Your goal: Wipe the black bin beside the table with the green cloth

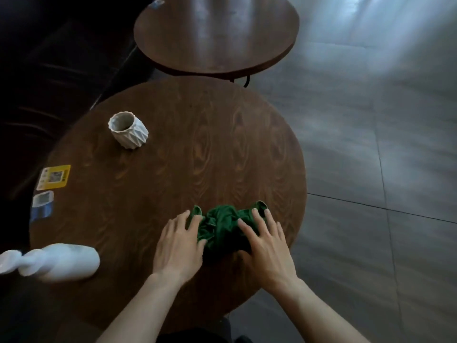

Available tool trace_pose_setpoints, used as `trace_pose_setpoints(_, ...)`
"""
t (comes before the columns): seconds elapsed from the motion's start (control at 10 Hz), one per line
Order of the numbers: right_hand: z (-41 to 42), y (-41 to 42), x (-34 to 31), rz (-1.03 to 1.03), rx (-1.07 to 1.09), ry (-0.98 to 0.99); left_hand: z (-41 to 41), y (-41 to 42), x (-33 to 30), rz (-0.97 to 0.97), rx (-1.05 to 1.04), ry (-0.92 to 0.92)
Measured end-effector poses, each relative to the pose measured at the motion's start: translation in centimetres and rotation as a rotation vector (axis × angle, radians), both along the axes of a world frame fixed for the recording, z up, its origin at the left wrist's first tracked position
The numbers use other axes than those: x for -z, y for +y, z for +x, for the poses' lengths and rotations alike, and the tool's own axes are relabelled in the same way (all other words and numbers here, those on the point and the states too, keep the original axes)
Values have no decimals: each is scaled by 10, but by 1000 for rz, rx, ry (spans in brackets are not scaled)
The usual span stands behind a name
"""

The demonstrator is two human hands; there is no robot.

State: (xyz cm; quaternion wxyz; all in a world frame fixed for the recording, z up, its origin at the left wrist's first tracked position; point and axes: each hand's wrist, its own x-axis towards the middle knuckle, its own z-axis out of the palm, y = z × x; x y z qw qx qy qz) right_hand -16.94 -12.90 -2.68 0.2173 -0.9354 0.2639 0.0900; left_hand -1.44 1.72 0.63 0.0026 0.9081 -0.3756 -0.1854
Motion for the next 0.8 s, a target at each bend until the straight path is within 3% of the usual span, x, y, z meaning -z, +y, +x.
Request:
trace_pose_setpoints(0.2, -20, -9, 34, 36, -133, 57, -14, -16, 28, 78, 224, 45)
trace_pose_setpoints(0.4, -25, -12, 36, 27, -124, 42, -23, -19, 37, 107, 206, 117)
trace_pose_setpoints(0.8, -44, -21, -35, 38, 24, 115, -28, -12, -36, 93, 244, 76)
